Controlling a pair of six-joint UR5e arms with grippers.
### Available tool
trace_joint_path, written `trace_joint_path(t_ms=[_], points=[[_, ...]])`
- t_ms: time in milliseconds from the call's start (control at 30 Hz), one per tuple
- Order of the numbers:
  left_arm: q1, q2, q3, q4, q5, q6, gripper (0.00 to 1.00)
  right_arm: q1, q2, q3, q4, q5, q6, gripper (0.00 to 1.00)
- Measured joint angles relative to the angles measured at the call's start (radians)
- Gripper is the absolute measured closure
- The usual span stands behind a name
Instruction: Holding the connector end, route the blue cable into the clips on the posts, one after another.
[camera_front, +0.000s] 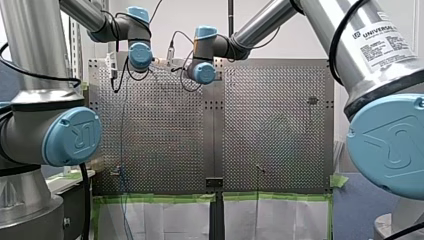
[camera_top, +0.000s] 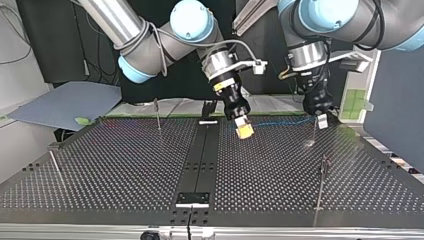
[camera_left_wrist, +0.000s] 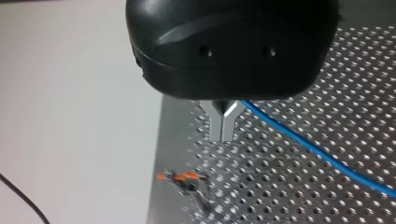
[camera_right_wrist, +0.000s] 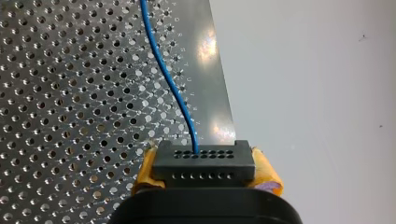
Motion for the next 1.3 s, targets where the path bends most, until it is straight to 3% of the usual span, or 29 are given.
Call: trace_joint_path(t_ms=[300, 733, 1133, 1300], points=[[0.044, 0.009, 0.042, -0.030, 0.028, -0.019, 1.00, -0.002, 0.043, -0.055, 0.037, 0.007, 0.002, 1.00], [0.150, -0.034, 0.067, -0.030, 0.137, -0.004, 1.00, -0.024, 0.062, -0.116, 0.069, 0.001, 0.010, 1.00], [0.170, -0.093, 0.128, -0.035, 0.235, 0.003, 1.00, -0.030, 0.091, -0.155, 0.084, -0.011, 0.010, 1.00], [0.177, -0.103, 0.147, -0.039, 0.251, -0.001, 1.00, -0.029, 0.107, -0.183, 0.098, -0.012, 0.010, 1.00]])
